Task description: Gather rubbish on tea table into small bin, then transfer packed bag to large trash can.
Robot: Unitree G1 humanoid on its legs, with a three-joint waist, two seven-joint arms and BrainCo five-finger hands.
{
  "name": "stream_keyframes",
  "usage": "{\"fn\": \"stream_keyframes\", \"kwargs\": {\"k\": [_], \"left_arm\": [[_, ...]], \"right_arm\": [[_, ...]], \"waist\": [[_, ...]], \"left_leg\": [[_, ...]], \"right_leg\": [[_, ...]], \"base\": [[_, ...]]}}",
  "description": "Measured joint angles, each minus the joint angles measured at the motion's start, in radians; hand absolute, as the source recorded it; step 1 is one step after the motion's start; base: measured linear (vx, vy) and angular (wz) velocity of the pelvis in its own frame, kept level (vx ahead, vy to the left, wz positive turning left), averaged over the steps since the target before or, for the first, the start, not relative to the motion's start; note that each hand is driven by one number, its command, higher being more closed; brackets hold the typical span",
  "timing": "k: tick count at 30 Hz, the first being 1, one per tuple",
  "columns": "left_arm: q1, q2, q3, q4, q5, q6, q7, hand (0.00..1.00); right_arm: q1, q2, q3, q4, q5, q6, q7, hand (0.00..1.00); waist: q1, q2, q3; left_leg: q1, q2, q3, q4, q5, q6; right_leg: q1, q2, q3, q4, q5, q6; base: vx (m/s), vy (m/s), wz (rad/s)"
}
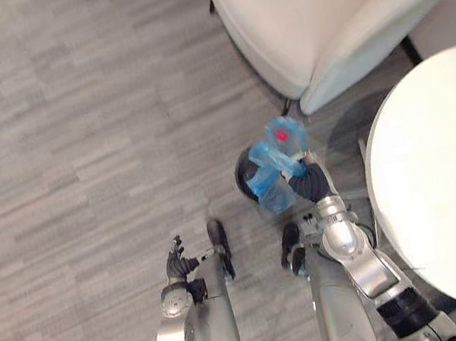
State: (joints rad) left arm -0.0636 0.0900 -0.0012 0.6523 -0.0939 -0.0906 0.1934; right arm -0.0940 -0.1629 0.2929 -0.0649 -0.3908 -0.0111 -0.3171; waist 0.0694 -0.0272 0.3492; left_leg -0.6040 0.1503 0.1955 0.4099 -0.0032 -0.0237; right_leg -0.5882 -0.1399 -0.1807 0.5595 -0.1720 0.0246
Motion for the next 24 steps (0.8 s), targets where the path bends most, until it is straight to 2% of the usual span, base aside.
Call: {"fn": "stream_keyframes", "kwargs": {"k": [2,5,7,10,14,16,19,24], "left_arm": [[0.029,0.007,-0.008,0.030,0.025,0.000,-0.009,0.00],[0.055,0.022,-0.009,0.069,0.031,0.000,-0.019,0.00],[0.077,0.042,-0.008,0.085,0.039,0.000,-0.020,0.00],[0.108,0.065,0.000,0.087,0.061,0.000,-0.020,0.00],[0.132,0.073,0.031,0.081,0.068,0.000,-0.020,0.00],[0.146,0.078,0.053,0.023,0.067,-0.001,-0.019,0.00],[0.184,0.083,0.053,-0.094,0.067,-0.003,-0.020,0.00],[0.217,0.101,0.047,-0.254,0.065,-0.015,-0.037,0.00]], "right_arm": [[0.042,0.007,-0.002,-0.002,0.005,-0.026,0.025,1.00],[0.049,0.000,-0.011,0.002,0.015,-0.030,0.058,1.00],[0.050,-0.014,-0.034,0.002,0.029,-0.040,0.079,1.00],[0.050,-0.026,-0.065,0.002,0.043,-0.050,0.107,1.00],[0.050,-0.043,-0.068,0.002,0.085,-0.060,0.134,1.00],[0.050,-0.043,-0.065,0.002,0.119,-0.069,0.151,1.00],[0.044,-0.051,-0.062,0.001,0.157,-0.075,0.177,1.00],[0.023,-0.110,-0.039,0.001,0.218,-0.089,0.217,1.00]], "waist": [[-0.004,-0.001,-0.058],[-0.004,-0.002,-0.095],[-0.009,-0.002,-0.112],[-0.025,-0.002,-0.135],[-0.030,0.001,-0.183],[-0.029,0.002,-0.211],[-0.029,0.003,-0.218],[-0.029,0.005,-0.250]], "left_leg": [[0.078,-0.021,0.000,-0.084,0.011,-0.015],[0.171,-0.038,-0.002,-0.178,0.036,-0.029],[0.235,-0.047,-0.001,-0.246,0.066,-0.010],[0.298,-0.056,0.002,-0.307,0.079,0.001],[0.386,-0.070,0.002,-0.369,0.080,0.002],[0.417,-0.075,0.002,-0.395,0.080,0.002],[0.463,-0.082,0.006,-0.416,0.080,0.001],[0.513,-0.098,0.014,-0.447,0.080,0.001]], "right_leg": [[0.073,0.001,0.000,-0.079,0.026,0.006],[0.158,0.014,0.006,-0.183,0.061,0.015],[0.221,0.022,0.007,-0.255,0.092,0.015],[0.294,0.029,0.006,-0.334,0.118,0.021],[0.401,0.039,0.008,-0.449,0.150,0.035],[0.436,0.036,0.012,-0.491,0.162,0.039],[0.473,0.036,0.021,-0.516,0.167,0.044],[0.512,0.035,0.036,-0.538,0.174,0.050]], "base": [[0.20,0.012,-0.02],[0.22,0.012,-0.14],[0.18,0.009,-0.11],[0.22,0.031,-0.04],[0.16,0.040,-0.05],[0.09,0.049,-0.06],[0.03,0.034,-0.08],[0.00,0.032,-0.08]]}}
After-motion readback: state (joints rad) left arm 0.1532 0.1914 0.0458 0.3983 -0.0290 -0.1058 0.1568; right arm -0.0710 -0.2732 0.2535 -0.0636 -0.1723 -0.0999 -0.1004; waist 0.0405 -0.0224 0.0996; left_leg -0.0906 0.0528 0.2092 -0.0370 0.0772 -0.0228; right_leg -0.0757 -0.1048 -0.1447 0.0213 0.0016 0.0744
